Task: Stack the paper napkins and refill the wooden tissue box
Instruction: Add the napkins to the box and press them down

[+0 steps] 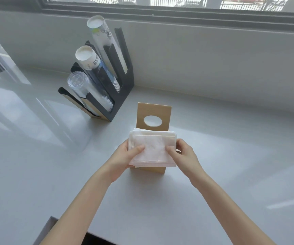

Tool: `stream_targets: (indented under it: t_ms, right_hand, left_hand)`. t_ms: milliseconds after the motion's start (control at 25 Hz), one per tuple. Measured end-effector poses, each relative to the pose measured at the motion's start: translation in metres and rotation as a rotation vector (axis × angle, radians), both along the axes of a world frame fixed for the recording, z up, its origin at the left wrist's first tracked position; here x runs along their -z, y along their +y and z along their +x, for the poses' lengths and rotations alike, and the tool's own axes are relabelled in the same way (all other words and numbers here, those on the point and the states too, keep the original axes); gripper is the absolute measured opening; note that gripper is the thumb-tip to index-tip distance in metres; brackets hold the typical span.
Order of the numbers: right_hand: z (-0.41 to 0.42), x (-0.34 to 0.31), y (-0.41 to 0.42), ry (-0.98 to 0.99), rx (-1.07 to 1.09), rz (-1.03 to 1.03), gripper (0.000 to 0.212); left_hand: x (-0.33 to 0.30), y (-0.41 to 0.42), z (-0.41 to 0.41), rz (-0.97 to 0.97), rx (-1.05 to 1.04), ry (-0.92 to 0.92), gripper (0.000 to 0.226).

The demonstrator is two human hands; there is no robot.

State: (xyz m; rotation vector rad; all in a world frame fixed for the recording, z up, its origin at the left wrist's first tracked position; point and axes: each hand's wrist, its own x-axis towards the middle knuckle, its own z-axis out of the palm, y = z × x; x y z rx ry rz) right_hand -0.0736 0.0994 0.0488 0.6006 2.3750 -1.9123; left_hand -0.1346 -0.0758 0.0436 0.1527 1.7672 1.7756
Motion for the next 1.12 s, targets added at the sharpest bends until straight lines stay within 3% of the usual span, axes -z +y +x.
stream_targets:
  t_ms: [160, 440, 760, 880, 1000, 1120]
  right_hand:
    - [-0.015, -0.001, -0.002, -0.036, 0.055, 0.067, 0.015]
    - [-0.042, -0.003, -0.006, -0.097, 0.142, 0.220, 0.028]
    - [-0.049, 0.011, -0.023, -0.167, 0.045, 0.637, 0.022]
    - [-0.051, 0.010, -0.028, -0.199, -0.041, 0.827, 0.006]
    - [-0.055, 0.014, -0.033, -0.230, -0.119, 0.989, 0.013]
    - [-0.058, 0.020, -0.033, -0.246, -0.178, 1.109, 0.016]
  left_hand:
    - [-0.005, 0.003, -0.021, -0.071, -0.004, 0.041, 0.016]
    - [-0.007, 0.007, -0.051, -0.218, -0.067, 0.022, 0.016]
    - [0.011, 0.005, -0.065, -0.622, 0.012, 0.396, 0.014]
    - [0.015, 0.008, -0.059, -0.804, 0.064, 0.596, 0.018]
    - [0.020, 0.012, -0.052, -1.003, 0.158, 0.889, 0.018]
    - [0.027, 0.016, -0.050, -1.101, 0.250, 1.028, 0.018]
